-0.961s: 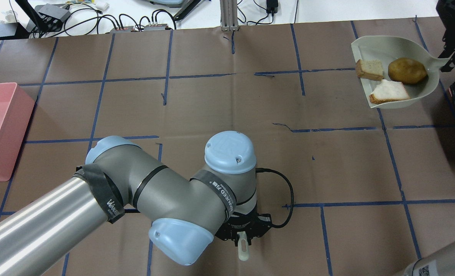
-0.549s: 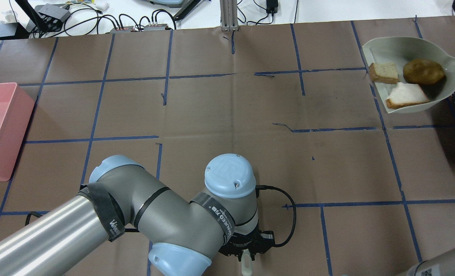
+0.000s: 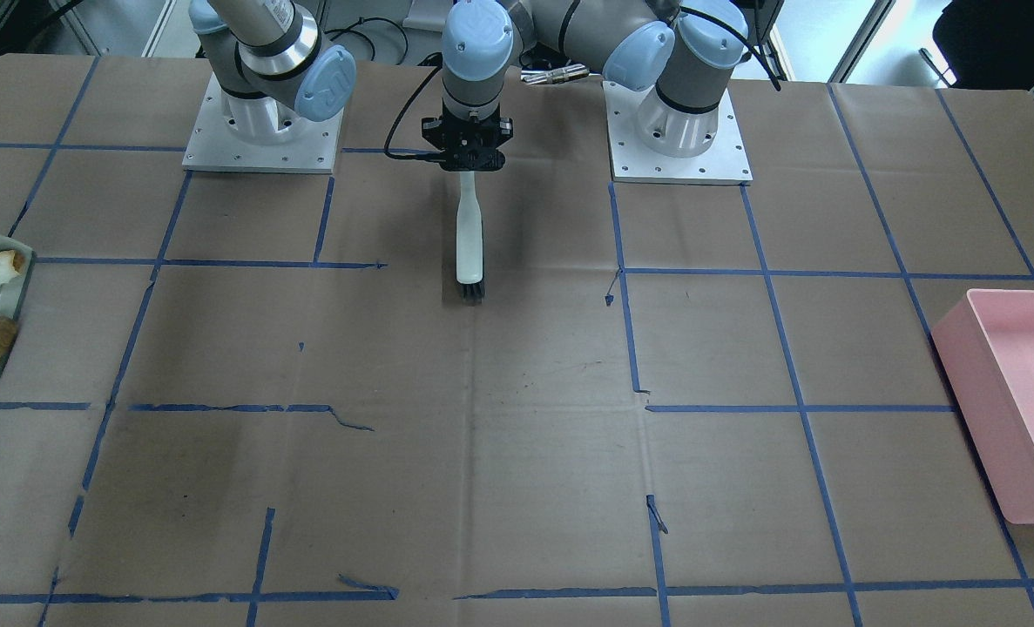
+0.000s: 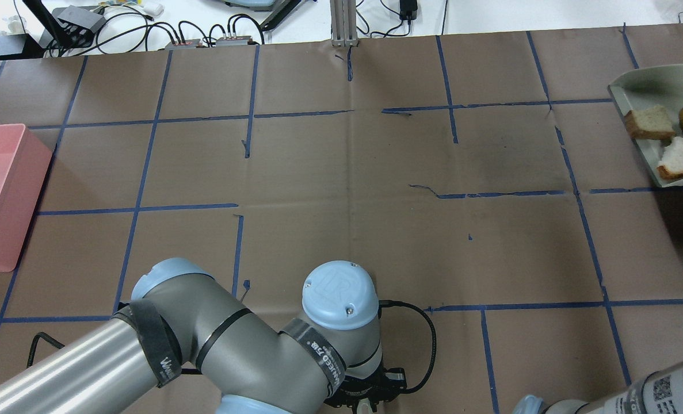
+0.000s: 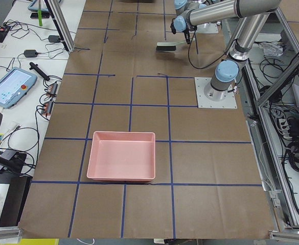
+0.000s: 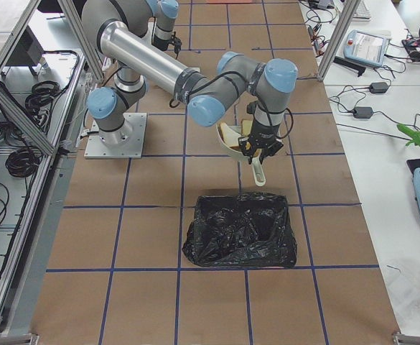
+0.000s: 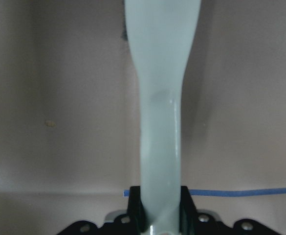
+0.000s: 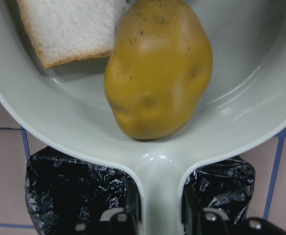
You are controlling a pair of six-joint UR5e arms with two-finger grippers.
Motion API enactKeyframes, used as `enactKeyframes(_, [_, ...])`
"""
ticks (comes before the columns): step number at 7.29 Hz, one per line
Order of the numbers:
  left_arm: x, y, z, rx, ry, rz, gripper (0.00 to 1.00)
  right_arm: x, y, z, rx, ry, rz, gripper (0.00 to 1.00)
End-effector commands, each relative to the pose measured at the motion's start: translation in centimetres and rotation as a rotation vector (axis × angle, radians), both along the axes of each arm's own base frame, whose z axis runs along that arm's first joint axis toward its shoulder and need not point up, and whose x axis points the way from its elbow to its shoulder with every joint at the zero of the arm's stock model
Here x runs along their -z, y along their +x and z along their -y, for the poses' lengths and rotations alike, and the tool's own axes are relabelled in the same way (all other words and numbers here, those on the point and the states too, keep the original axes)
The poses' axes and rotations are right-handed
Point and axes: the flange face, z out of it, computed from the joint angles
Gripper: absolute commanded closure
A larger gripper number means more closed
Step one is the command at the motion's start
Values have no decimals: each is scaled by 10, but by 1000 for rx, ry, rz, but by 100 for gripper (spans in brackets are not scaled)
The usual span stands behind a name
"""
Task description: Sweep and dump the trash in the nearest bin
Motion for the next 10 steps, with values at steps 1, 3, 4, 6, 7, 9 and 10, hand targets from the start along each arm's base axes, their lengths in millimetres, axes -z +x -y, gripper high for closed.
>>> enactKeyframes(1, [3,-2,-12,5,-27,-19,100,-3,-59,-24,-11,-6,-51,100])
enactKeyframes(3, [-1,-3,-12,9,-50,-36,100,-8,-92,-42,-14,-16,-99,100])
enactKeyframes(4, [-1,0,-16,10,-53,-40,100,-7,-113,-49,-9,-18,-133,100])
enactKeyframes(6, [0,8,-25,7,-68,-53,100,1,-157,-65,0,-41,-184,100])
enactKeyframes(7, [4,9,-28,8,-73,-57,100,0,-178,-76,-2,-52,-211,100])
enactKeyframes(9, [7,9,-29,7,-96,-78,100,1,-211,-79,-24,-50,-237,100])
enactKeyframes(10, [8,10,-29,7,-96,-74,97,1,-231,-78,-31,-47,-248,100])
